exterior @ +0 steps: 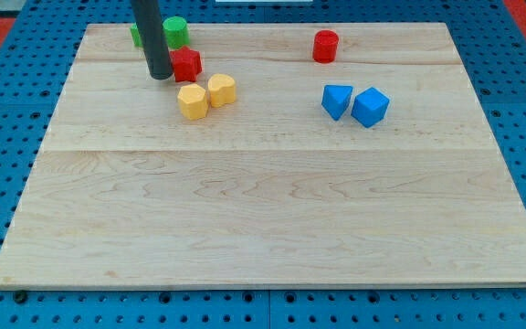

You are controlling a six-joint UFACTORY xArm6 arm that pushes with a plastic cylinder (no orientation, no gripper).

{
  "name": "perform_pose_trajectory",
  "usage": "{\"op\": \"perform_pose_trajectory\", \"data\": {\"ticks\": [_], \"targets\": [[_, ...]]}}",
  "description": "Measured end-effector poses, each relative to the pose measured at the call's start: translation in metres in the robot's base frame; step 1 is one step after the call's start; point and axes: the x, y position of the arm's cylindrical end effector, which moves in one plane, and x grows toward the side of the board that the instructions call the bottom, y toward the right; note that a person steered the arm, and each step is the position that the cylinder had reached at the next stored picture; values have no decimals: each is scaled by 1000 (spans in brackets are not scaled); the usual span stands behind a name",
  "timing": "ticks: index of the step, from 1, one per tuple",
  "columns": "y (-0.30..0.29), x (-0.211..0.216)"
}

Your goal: Move the red star into the green circle

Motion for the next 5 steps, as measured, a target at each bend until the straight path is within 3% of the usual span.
{"op": "perform_pose_trajectory", "data": {"ticks": [2, 4, 5], "targets": [[58, -26], [56, -44], [84, -44]]}}
